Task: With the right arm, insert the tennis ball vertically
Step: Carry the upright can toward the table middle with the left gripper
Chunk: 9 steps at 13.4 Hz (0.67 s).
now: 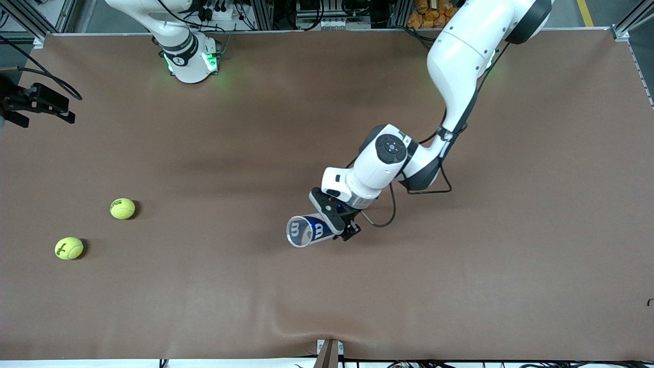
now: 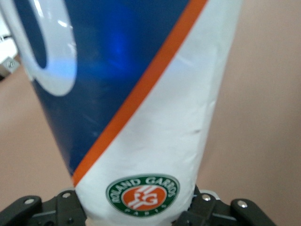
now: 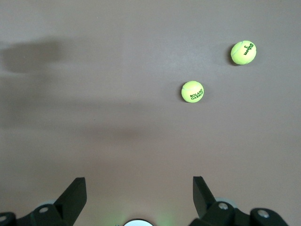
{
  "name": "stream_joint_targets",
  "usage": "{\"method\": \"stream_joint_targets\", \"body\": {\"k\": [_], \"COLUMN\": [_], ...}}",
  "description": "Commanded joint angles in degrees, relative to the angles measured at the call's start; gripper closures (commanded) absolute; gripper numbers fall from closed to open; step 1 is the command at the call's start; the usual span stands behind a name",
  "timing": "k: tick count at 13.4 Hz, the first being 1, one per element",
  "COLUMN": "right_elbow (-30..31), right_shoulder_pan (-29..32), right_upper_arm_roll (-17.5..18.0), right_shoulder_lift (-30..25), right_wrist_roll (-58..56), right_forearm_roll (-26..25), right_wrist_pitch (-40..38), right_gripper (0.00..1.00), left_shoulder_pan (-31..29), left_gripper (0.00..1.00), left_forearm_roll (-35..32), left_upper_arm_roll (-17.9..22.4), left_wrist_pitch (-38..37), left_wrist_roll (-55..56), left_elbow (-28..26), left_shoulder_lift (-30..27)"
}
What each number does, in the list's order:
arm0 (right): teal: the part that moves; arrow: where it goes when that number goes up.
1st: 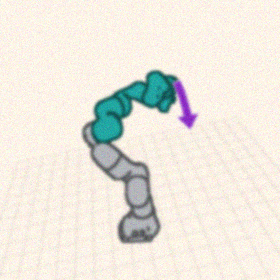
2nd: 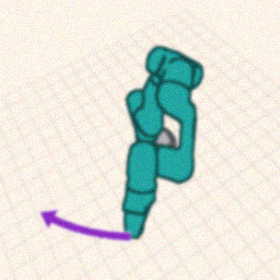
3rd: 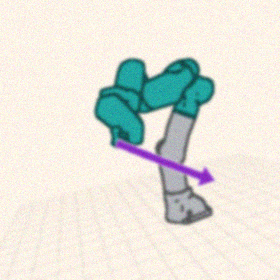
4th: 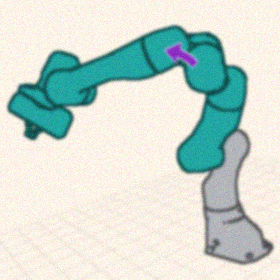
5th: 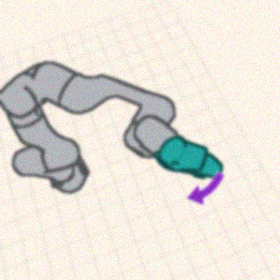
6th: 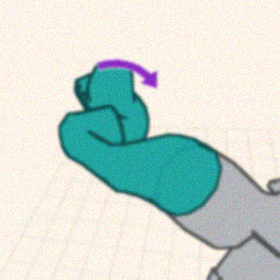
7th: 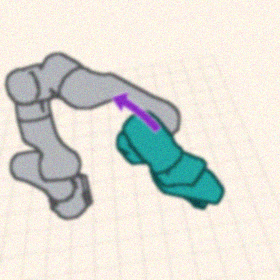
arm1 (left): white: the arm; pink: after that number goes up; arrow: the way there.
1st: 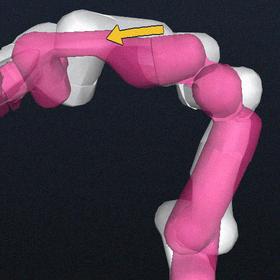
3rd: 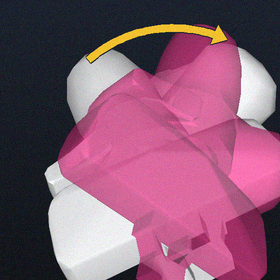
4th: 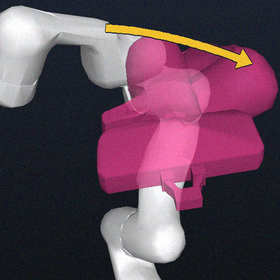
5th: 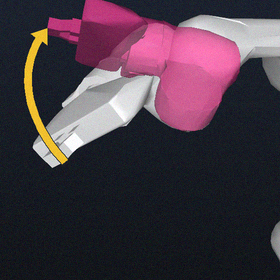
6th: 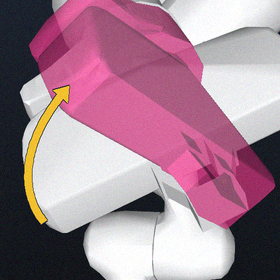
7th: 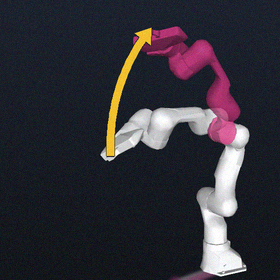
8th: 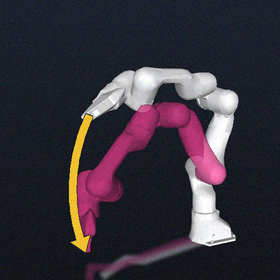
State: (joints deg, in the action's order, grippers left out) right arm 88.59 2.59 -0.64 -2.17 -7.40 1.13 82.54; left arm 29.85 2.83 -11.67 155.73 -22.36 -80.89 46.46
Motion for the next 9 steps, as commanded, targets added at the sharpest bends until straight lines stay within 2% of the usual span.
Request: {"method": "stream_joint_targets", "body": {"k": [1, 5, 9], "right_elbow": [0.4, 0.4, -0.2], "right_shoulder_pan": [1.7, 1.7, 1.7], "right_upper_arm_roll": [1.1, 1.1, 1.1], "right_shoulder_lift": [-0.9, -0.7, -0.5], "right_wrist_roll": [0.3, 0.3, -0.2], "right_forearm_roll": [0.5, 0.6, -0.2], "right_wrist_pitch": [-0.4, -0.3, 0.3], "right_gripper": [0.00, 0.00, 0.00], "left_shoulder_pan": [1.6, 4.2, 6.8], "left_gripper": [0.26, 0.26, 0.26], "left_forearm_roll": [1.1, 2.4, 2.6], "left_upper_arm_roll": [0.2, 0.2, 0.2], "left_wrist_pitch": [6.9, 20.7, 26.6], "left_wrist_roll": [1.4, 2.4, 2.4], "left_elbow": [2.1, 1.6, 1.3], "left_shoulder_lift": [2.3, 3.8, 5.2]}}
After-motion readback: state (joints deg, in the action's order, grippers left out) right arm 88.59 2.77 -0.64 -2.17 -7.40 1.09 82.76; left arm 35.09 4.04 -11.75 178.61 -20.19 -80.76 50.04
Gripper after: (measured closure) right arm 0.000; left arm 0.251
